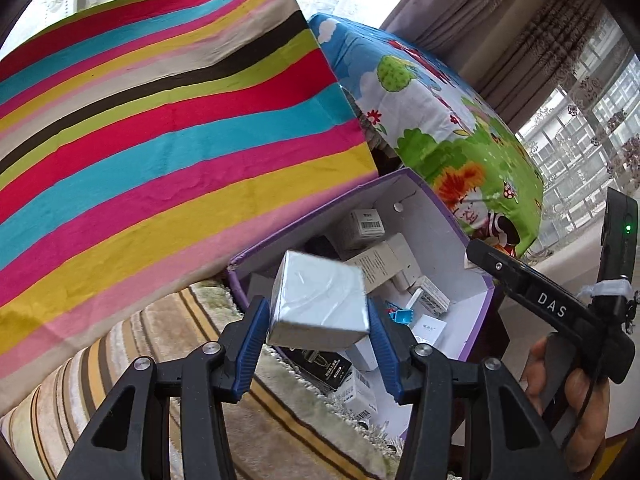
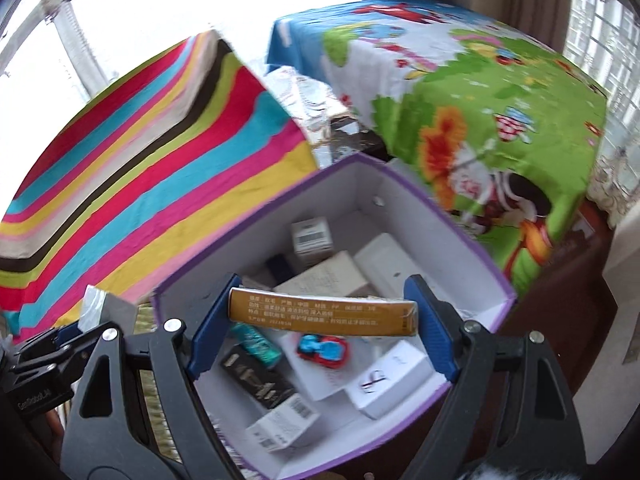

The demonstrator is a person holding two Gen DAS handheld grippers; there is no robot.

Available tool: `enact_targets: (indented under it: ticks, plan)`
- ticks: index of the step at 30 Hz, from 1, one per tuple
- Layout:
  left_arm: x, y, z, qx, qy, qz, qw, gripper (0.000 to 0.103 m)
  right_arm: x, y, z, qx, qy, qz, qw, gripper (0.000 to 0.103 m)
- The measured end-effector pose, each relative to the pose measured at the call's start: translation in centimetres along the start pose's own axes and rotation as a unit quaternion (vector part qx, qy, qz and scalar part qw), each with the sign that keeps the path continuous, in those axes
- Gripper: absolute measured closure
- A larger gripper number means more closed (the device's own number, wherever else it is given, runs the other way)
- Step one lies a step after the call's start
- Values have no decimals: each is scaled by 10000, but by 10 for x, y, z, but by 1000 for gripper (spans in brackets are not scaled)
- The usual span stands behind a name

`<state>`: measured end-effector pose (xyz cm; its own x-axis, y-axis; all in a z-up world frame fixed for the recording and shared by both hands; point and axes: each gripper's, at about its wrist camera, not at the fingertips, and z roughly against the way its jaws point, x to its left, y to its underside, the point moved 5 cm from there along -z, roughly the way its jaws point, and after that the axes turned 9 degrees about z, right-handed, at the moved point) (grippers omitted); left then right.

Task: Organize rigid objects

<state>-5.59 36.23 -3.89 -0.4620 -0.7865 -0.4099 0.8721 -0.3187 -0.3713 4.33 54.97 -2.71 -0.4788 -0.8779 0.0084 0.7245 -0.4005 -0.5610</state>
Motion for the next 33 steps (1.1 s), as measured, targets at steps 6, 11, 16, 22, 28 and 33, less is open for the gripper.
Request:
enact_targets:
  ticks: [6, 11, 16, 22, 28, 33]
  plan:
    - [-11, 7, -14, 279, 111, -123, 9995, 28, -21, 4, 1, -1, 268, -50, 9996, 13]
    - [-4, 17, -12, 486, 249, 124, 9984, 24, -14, 5, 4, -26, 282, 72, 9996, 11]
    - [6, 29, -8, 619, 261, 456, 9967, 24, -8, 8, 12, -43, 283, 157, 9995, 11]
    - [2, 38, -4, 576, 50, 415, 9975, 20, -8, 12, 20, -36, 279, 170, 9995, 11]
    - [-1, 40, -8, 638, 116, 383, 9972, 9, -10, 17, 22, 8, 287, 200, 9994, 11]
    - [-3, 41, -10, 644, 146, 358, 9972, 6, -11, 19, 21, 38, 275, 186, 9994, 11]
